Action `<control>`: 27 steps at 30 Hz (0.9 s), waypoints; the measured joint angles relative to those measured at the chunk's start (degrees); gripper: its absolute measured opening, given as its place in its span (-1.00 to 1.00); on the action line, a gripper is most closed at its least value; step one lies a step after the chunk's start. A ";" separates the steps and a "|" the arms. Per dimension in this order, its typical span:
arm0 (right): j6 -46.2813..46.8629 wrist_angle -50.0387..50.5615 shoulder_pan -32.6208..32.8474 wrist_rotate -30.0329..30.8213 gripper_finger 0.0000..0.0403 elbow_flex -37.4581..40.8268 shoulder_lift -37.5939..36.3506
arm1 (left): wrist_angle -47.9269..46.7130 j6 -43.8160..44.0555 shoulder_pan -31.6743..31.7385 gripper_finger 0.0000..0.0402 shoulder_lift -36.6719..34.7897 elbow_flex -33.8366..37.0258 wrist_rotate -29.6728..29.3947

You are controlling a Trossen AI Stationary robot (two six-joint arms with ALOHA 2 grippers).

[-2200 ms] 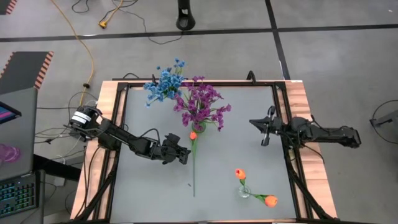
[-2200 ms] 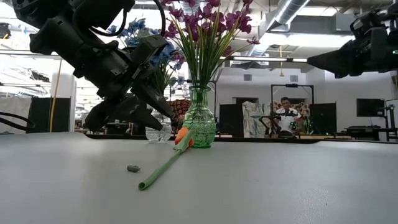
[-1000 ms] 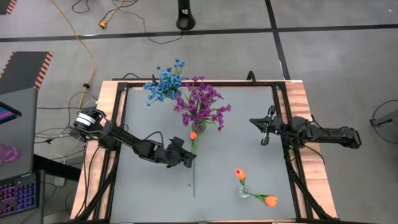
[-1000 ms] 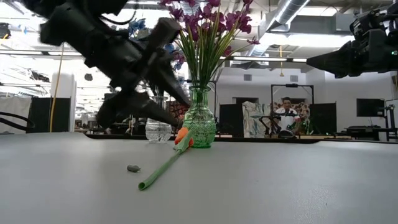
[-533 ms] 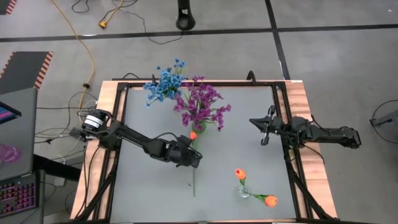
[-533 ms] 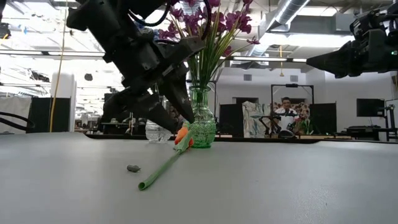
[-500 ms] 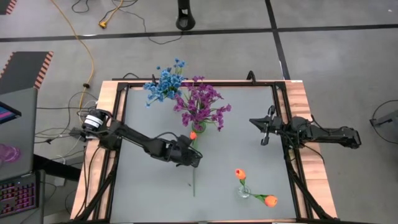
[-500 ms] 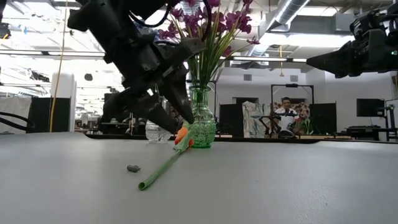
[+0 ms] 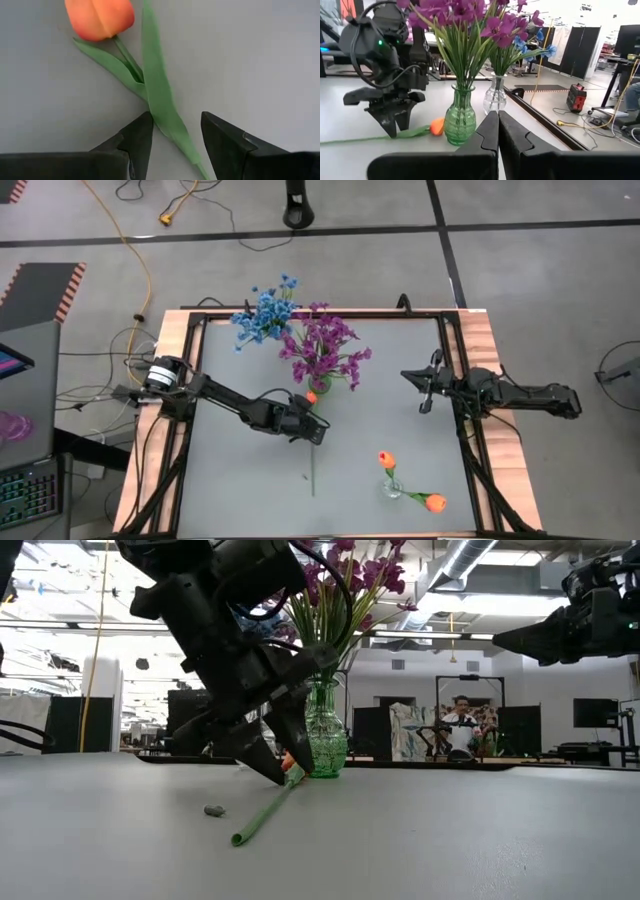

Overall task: Sort flowers into vase by color
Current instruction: Put the orange flower into the bottom transparent vase

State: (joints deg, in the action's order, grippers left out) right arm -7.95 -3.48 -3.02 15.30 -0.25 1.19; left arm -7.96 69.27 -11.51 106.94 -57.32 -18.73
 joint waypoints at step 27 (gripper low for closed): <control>-0.01 0.00 -0.01 -0.16 -0.84 0.00 0.15 | 5.09 -5.04 -1.28 -0.99 0.15 0.11 -3.58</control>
State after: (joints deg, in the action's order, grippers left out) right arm -7.96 -3.49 -3.03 15.14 -0.25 1.34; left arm -2.87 64.23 -12.79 107.09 -57.21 -22.31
